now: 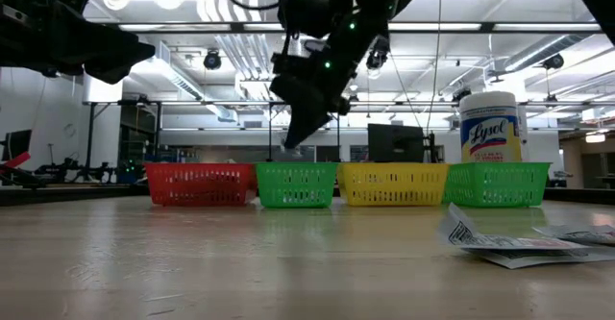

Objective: Pick & Place First Aid Supplies
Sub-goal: Put the ointment pack into the left green basket

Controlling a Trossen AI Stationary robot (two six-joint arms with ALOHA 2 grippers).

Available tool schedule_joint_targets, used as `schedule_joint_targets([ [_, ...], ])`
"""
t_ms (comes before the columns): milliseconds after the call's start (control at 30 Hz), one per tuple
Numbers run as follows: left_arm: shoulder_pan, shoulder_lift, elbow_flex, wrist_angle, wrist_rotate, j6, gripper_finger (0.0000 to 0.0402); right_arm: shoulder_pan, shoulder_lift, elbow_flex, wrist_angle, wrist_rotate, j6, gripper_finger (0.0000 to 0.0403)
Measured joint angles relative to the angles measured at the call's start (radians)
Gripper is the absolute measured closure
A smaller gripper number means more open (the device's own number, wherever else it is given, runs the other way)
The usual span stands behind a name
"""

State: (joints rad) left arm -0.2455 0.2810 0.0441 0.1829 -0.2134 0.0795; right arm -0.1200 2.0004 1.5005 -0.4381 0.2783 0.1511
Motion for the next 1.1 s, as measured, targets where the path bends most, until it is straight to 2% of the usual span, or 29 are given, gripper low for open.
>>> schedule_joint_targets([
  [600,0.0,0.001,0.0,-0.003,-0.012,0.0,0.0251,-0.006,0.033,-0.033,0.01,-0.031,0.084,0.0394],
  [1100,0.0,0.001,0.0,-0.004,-0.012,-0.001,0.0251,-0.007,0.033,-0.048,0.024,-0.051,0.074,0.0394],
])
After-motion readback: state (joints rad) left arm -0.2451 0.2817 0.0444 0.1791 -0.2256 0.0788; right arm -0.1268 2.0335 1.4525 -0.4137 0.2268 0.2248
